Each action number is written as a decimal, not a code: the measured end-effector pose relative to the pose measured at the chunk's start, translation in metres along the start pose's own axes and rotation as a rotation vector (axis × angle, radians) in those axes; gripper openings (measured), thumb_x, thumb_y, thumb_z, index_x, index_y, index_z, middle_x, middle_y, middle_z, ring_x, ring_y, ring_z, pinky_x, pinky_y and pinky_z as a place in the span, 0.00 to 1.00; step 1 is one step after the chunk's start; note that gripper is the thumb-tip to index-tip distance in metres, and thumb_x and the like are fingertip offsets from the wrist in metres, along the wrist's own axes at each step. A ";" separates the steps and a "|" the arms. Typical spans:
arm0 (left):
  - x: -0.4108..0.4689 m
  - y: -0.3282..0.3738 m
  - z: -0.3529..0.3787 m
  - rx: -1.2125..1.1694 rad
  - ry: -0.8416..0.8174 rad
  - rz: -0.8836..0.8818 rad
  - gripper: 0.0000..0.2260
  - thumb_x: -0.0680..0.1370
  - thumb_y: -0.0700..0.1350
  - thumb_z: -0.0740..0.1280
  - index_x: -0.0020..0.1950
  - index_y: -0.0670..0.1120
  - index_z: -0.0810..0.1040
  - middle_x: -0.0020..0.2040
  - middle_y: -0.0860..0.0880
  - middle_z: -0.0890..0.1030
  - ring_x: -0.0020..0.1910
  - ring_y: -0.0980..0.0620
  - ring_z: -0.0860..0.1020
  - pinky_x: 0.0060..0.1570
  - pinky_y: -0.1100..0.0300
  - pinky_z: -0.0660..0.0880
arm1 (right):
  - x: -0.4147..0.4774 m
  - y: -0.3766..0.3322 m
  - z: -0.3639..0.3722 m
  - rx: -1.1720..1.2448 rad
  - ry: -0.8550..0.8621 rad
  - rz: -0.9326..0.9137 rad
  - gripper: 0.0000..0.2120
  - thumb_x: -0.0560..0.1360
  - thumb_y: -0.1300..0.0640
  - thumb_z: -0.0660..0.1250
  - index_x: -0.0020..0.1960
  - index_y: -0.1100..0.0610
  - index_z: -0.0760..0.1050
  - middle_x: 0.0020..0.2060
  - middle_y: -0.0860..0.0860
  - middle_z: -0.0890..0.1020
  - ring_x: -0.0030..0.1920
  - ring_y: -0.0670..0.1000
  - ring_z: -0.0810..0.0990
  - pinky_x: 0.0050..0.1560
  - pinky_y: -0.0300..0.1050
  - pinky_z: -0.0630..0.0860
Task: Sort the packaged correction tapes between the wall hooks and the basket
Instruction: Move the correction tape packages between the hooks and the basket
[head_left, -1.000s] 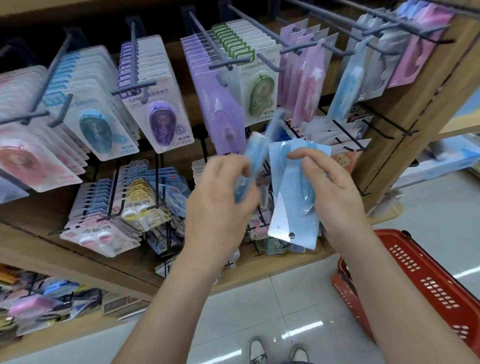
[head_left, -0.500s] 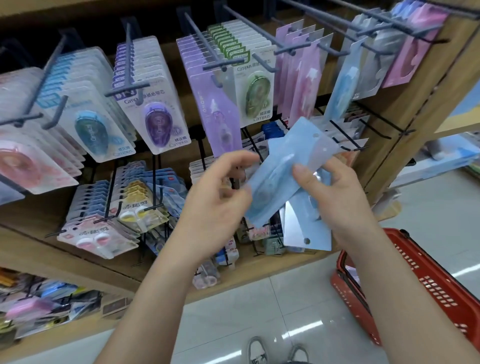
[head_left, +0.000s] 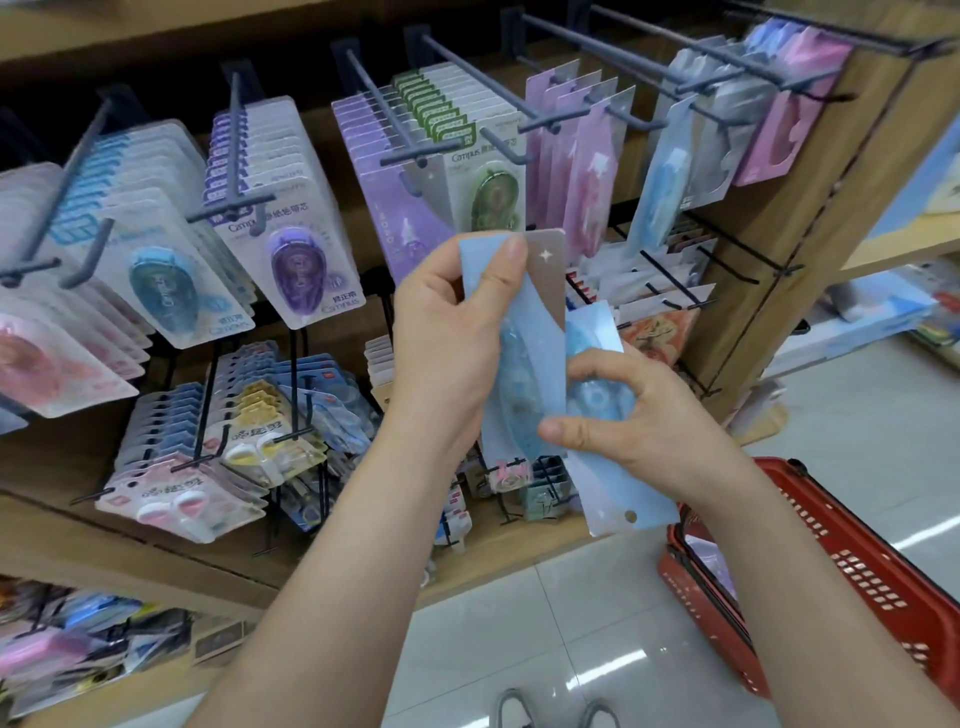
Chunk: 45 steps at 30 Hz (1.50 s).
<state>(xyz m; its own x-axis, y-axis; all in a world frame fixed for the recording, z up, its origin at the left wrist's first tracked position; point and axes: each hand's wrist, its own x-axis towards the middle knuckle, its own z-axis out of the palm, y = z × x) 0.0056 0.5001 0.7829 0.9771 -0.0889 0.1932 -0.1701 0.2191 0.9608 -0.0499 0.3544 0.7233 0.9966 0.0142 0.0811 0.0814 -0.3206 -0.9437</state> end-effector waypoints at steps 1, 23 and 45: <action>0.003 -0.002 0.005 -0.018 0.010 0.001 0.06 0.81 0.40 0.66 0.44 0.45 0.79 0.33 0.53 0.80 0.33 0.55 0.77 0.36 0.59 0.76 | -0.003 0.000 -0.002 0.000 -0.021 0.009 0.15 0.62 0.41 0.76 0.46 0.45 0.82 0.51 0.45 0.81 0.57 0.42 0.77 0.58 0.38 0.71; 0.072 -0.049 0.167 -0.001 0.039 0.033 0.02 0.78 0.39 0.70 0.48 0.41 0.82 0.40 0.48 0.84 0.38 0.54 0.81 0.40 0.58 0.80 | 0.009 0.055 -0.132 0.200 0.261 0.132 0.10 0.67 0.42 0.72 0.45 0.45 0.82 0.45 0.49 0.84 0.40 0.49 0.80 0.39 0.48 0.76; 0.073 -0.059 0.213 0.165 0.396 0.101 0.05 0.82 0.38 0.62 0.53 0.42 0.77 0.41 0.49 0.81 0.39 0.52 0.79 0.41 0.56 0.77 | 0.058 0.082 -0.197 0.327 -0.237 0.104 0.12 0.67 0.41 0.71 0.45 0.47 0.83 0.44 0.44 0.85 0.40 0.46 0.83 0.37 0.42 0.78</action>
<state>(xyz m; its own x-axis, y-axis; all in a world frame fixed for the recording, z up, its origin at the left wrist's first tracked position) 0.0597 0.2741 0.7829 0.9225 0.3116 0.2279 -0.2544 0.0465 0.9660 0.0119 0.1429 0.7140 0.9718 0.2279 -0.0603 -0.0585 -0.0146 -0.9982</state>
